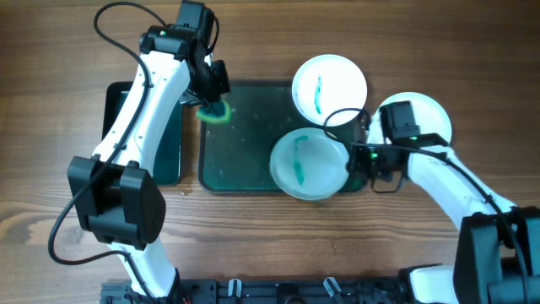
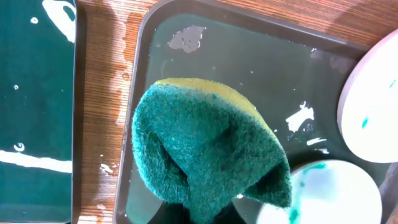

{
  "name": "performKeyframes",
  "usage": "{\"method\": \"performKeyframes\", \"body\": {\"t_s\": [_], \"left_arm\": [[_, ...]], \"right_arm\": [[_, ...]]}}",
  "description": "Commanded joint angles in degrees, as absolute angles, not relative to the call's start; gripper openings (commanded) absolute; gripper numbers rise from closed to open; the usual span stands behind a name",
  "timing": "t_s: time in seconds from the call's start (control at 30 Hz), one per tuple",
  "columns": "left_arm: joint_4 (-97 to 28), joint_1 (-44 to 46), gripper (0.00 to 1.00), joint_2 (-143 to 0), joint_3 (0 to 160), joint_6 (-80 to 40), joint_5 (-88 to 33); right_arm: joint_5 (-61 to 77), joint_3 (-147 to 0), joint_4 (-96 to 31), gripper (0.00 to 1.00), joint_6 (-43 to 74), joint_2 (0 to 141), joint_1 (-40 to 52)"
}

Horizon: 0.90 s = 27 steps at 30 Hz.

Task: Clean dirty plates on tray and stack at the side
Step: 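Move right gripper to grip rim of lower plate on tray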

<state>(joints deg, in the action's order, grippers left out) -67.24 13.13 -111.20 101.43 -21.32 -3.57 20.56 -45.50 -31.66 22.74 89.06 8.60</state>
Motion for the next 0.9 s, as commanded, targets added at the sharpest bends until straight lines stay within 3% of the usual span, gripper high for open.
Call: {"method": "performKeyframes", "body": {"t_s": [0.0,0.07,0.17,0.3,0.4,0.5,0.6,0.87], "left_arm": [[-66.9,13.3,0.04,-110.0,102.3,-21.9,-4.5],[-66.9,13.3,0.04,-110.0,102.3,-21.9,-4.4],[-66.9,13.3,0.04,-110.0,102.3,-21.9,-4.4],[-66.9,13.3,0.04,-110.0,102.3,-21.9,-4.4],[-66.8,13.3,0.04,-110.0,102.3,-21.9,-4.4],[-66.8,13.3,0.04,-110.0,102.3,-21.9,-4.4],[-66.7,13.3,0.04,-110.1,102.3,-21.9,-4.5],[-66.7,13.4,0.04,-114.6,102.2,-21.8,-4.5]], "right_arm": [[21.3,-45.5,-24.8,0.05,39.9,89.8,15.9],[14.3,-45.5,-18.0,0.04,50.4,90.3,21.9],[5.8,-45.5,-10.9,0.04,57.5,93.1,28.5],[4.5,-45.9,-4.5,0.04,58.6,98.1,33.5],[8.6,-47.6,-6.5,0.20,55.2,99.5,32.2],[9.0,-52.1,-11.6,0.27,49.8,100.1,30.3],[9.1,-55.7,-13.4,0.27,46.5,101.9,29.0],[11.2,-57.1,-12.8,0.10,46.7,107.0,28.9]]}}
